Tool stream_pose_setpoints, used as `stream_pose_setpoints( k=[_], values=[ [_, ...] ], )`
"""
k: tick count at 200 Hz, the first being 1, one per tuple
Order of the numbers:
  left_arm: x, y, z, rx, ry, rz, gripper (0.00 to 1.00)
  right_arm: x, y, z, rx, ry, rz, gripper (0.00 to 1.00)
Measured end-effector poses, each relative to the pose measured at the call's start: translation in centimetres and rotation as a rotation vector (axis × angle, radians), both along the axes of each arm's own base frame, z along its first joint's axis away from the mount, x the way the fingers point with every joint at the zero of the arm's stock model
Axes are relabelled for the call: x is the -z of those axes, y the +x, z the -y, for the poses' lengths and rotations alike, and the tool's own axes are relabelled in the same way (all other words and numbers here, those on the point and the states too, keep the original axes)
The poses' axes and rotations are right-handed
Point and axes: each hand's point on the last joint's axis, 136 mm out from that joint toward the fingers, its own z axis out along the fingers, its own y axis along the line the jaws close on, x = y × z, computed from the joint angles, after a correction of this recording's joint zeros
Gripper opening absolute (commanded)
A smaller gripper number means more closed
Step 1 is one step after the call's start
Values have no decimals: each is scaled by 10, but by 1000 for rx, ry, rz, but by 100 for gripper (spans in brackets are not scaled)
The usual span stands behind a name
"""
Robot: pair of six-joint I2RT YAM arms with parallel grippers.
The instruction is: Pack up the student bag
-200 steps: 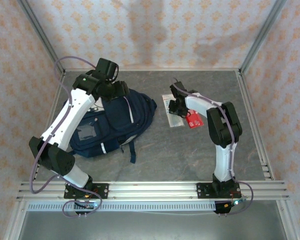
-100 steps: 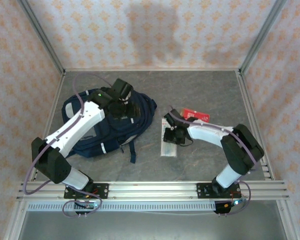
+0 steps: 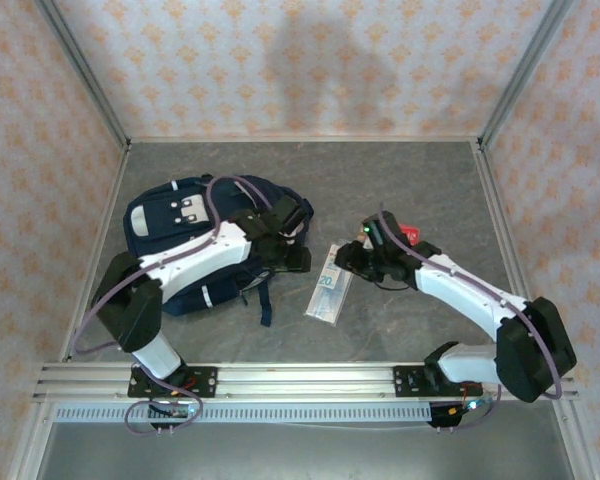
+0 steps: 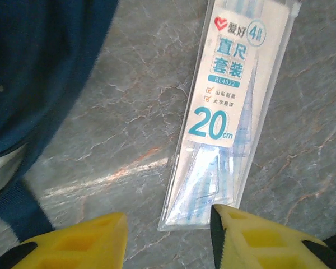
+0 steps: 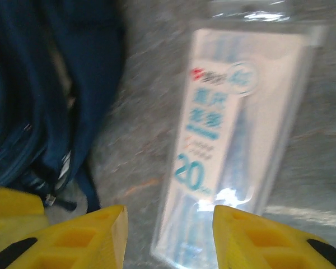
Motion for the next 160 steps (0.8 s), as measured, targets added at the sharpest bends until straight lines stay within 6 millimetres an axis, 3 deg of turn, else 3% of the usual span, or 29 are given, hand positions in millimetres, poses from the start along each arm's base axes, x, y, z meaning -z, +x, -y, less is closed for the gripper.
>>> stream_pose_setpoints(
  k=[20, 37, 101, 132, 160],
  values=[
    [15, 6, 15, 26, 3, -26, 28, 27, -1, 26, 101, 14, -80, 44],
    [23, 13, 27, 50, 7, -34, 24, 40, -2, 35, 136, 31, -128, 44],
    [53, 41, 59, 89, -4, -57, 15, 67, 13, 46, 184, 63, -210, 42],
    [71, 41, 61, 93, 13, -88, 15, 72, 18, 42, 174, 87, -224, 41],
    [76, 42, 59, 91, 15, -95, 14, 72, 24, 35, 156, 115, -225, 40]
  ],
)
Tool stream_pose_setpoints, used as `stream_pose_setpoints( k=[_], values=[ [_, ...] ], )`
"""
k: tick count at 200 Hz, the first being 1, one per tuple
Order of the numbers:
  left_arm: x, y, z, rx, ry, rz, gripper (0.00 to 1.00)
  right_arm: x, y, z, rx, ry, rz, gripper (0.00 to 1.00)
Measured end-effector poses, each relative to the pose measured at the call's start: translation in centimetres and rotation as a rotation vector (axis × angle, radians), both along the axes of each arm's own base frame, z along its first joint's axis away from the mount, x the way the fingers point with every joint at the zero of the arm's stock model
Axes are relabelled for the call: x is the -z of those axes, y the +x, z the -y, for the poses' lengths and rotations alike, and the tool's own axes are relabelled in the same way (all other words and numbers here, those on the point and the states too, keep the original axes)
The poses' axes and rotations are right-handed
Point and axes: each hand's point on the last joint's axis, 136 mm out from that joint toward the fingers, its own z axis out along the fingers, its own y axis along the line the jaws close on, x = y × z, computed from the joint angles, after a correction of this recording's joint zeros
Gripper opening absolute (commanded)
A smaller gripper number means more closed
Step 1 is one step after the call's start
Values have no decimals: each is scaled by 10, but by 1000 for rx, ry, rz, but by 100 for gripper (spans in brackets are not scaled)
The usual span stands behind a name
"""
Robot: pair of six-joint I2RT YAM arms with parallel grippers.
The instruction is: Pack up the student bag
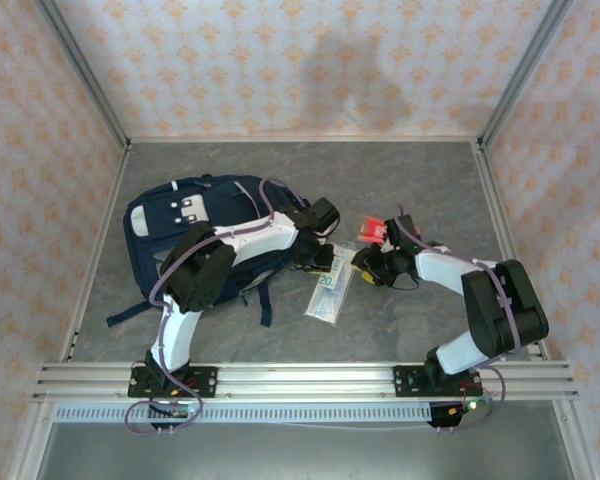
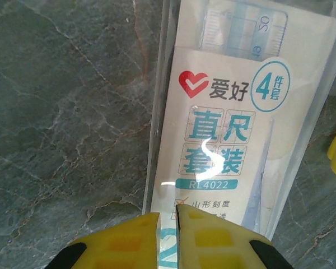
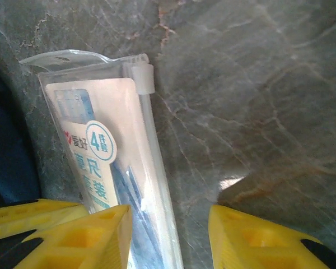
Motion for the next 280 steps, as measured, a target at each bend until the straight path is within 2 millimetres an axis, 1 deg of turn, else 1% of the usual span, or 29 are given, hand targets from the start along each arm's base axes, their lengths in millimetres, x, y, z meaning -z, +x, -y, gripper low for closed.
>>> stream_pose_setpoints(
  k=[37, 62, 109, 138, 145, 156, 171, 190, 207, 232, 253, 280],
  values=[
    [4, 9, -8, -25, -5, 1, 12, 3, 5, -4, -9, 8, -8, 40],
    [13, 8, -17, -23, 1, -16, 11, 4, 5, -5, -17, 15, -31, 41],
    [13, 8, -16, -1, -19, -21, 10, 4, 6, -8, -15, 74, -75, 40],
    [13, 8, -16, 1, -18, -27, 9, 2, 9, -12, -22, 107, -69, 40],
    [13, 8, -16, 4, -15, -30, 9, 1, 12, -14, -29, 119, -55, 40],
    [13, 8, -16, 5, -12, -34, 9, -1, 17, -24, -60, 138, -25, 40],
    [13, 8, -16, 9, -9, -37, 9, 0, 15, -34, -102, 144, -7, 40],
    [13, 8, -16, 15, -6, -40, 9, -2, 13, -41, -140, 149, 9, 40],
    [13, 8, -16, 18, -7, -43, 9, -4, 13, -43, -149, 154, 21, 40],
    [13, 8, -16, 20, -9, -43, 9, -6, 17, -44, -150, 167, 52, 37],
    [13, 8, -16, 21, -11, -45, 9, -4, 16, -46, -138, 185, 59, 35],
    [13, 8, -16, 20, -14, -48, 9, 0, 13, -52, -132, 207, 52, 25]
  ],
)
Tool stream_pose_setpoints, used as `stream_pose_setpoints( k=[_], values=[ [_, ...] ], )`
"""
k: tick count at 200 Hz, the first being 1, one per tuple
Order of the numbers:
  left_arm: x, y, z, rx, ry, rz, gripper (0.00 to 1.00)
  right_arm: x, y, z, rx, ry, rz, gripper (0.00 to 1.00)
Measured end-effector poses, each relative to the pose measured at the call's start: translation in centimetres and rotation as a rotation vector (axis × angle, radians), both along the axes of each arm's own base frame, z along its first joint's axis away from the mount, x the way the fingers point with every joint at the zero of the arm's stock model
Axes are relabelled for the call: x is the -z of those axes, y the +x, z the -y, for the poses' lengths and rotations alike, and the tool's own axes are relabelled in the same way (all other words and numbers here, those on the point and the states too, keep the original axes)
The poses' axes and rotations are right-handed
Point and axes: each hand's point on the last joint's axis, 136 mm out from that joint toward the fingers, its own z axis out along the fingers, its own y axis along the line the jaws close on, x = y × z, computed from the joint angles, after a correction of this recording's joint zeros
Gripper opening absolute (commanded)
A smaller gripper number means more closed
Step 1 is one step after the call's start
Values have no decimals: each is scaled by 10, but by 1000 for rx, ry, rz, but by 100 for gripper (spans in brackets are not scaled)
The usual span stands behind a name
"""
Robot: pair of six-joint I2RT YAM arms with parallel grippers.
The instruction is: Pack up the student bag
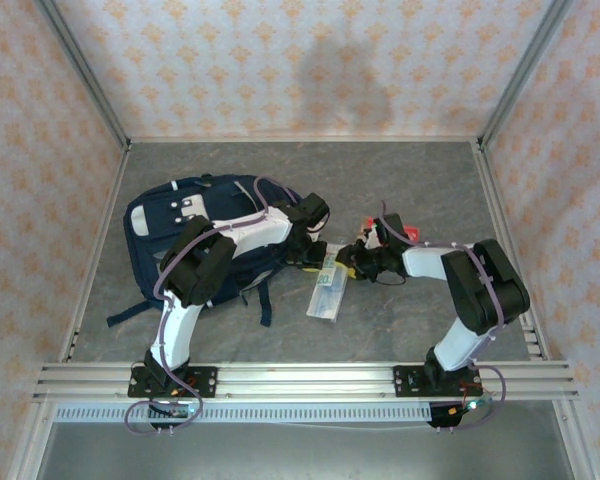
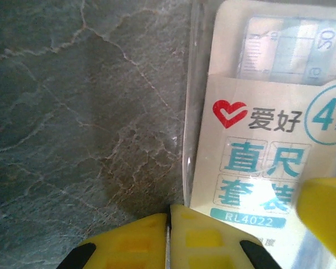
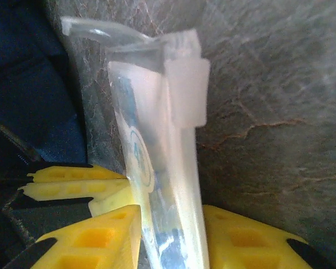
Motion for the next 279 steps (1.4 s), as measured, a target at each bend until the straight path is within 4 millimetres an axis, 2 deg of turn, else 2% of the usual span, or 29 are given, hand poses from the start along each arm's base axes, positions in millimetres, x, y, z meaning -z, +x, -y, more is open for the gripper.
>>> stream_pose_setpoints(
  k=[16, 33, 54, 66, 86, 110, 129, 144, 157, 179, 205, 231, 245, 279],
  values=[
    [-1, 0, 0, 0, -1, 1, 9, -1, 0, -2, -2, 3, 7, 17],
    [-2, -1, 0, 0, -10, 0, 14, -6, 1, -1, 4, -4, 23, 15],
    [-9, -6, -4, -2, -22, -4, 25, -24, 3, 3, 14, -18, 79, 15],
    [-24, -8, -9, -9, -38, 10, 31, -39, 5, 6, 17, -25, 122, 15],
    [-73, -5, -19, -36, -102, 75, 40, -73, 12, 7, 19, -29, 212, 13],
    [-163, 0, -37, -74, -227, 245, 52, -129, 22, 5, 17, -2, 371, 14],
    [-221, -4, -58, -101, -308, 367, 62, -175, 25, -1, -11, 54, 500, 14],
    [-251, -12, -74, -106, -344, 435, 66, -205, 23, -10, -66, 114, 592, 11],
    [-267, -19, -82, -96, -364, 470, 68, -223, 17, -20, -135, 166, 650, 4],
    [-279, -33, -82, -42, -412, 485, 69, -248, -1, -41, -272, 282, 716, 0],
    [-272, -52, -79, 22, -450, 456, 69, -267, -20, -59, -403, 412, 760, 0],
    [-267, -67, -79, 63, -477, 440, 68, -287, -33, -65, -468, 502, 798, 0],
    [-266, -76, -79, 79, -501, 429, 62, -296, -41, -68, -503, 537, 818, 0],
    [-273, -93, -72, 142, -594, 420, 54, -302, -61, -71, -557, 586, 825, 0]
  ],
)
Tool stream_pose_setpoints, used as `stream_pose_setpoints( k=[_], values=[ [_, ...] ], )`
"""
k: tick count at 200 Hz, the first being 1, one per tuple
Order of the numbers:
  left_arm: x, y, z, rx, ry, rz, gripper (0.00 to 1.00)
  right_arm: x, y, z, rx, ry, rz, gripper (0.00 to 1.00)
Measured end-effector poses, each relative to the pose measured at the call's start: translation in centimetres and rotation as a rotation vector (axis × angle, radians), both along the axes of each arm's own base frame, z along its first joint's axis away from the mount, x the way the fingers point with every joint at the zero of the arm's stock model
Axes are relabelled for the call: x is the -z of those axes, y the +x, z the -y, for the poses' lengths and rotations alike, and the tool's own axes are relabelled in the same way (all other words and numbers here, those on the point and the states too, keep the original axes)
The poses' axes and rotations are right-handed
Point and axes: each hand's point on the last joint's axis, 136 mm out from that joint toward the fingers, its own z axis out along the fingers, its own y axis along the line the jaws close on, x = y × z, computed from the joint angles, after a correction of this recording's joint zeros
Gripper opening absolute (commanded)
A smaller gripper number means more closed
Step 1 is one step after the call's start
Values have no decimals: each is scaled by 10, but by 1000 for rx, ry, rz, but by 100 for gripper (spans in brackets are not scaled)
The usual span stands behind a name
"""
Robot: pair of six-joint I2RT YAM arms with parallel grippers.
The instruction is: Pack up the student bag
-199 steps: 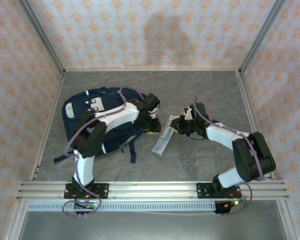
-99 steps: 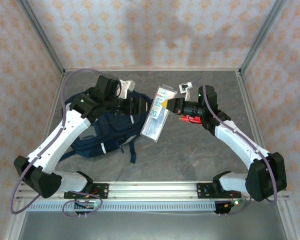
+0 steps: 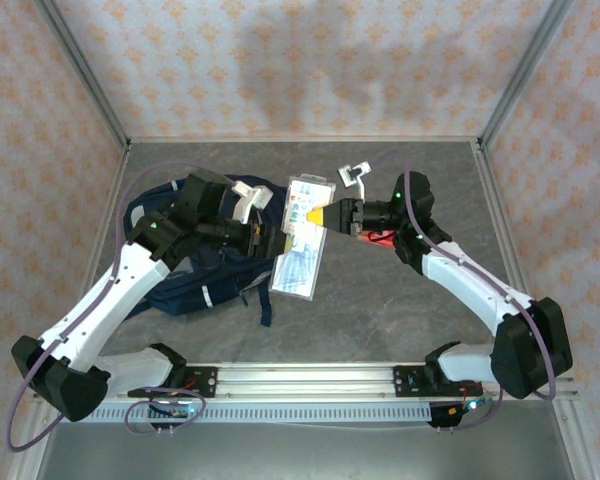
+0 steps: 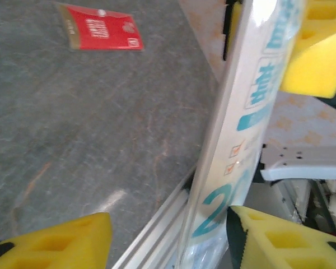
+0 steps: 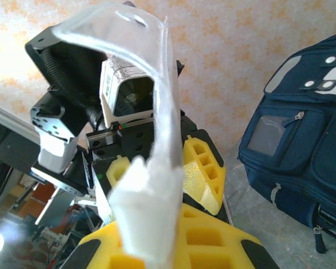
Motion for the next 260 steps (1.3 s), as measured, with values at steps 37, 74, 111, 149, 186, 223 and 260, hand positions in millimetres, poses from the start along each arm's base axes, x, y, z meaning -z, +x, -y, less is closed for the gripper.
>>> stream_pose_setpoints(
  k=[37, 74, 111, 149, 186, 223, 260],
  values=[
    [-18, -18, 14, 86, -118, 42, 53, -2, -22, 2, -45, 17, -3, 0],
    [-36, -40, 28, 192, -201, 77, 49, 1, -39, -3, -89, 21, -9, 0],
    [-29, -44, 33, 221, -215, 41, 17, 0, -53, -4, -115, 30, 7, 0],
    [-29, -46, 34, 244, -222, 47, 0, 1, -55, -2, -110, 31, 22, 21],
    [-27, -39, 32, 202, -211, 47, 0, 12, -39, 3, 51, -37, 27, 49],
    [-18, 0, 14, -62, -212, 98, 0, 2, -4, 44, 460, -63, 70, 64],
    [-20, 37, -18, -446, -320, 183, 0, 1, 15, 73, 687, -59, -20, 65]
  ],
)
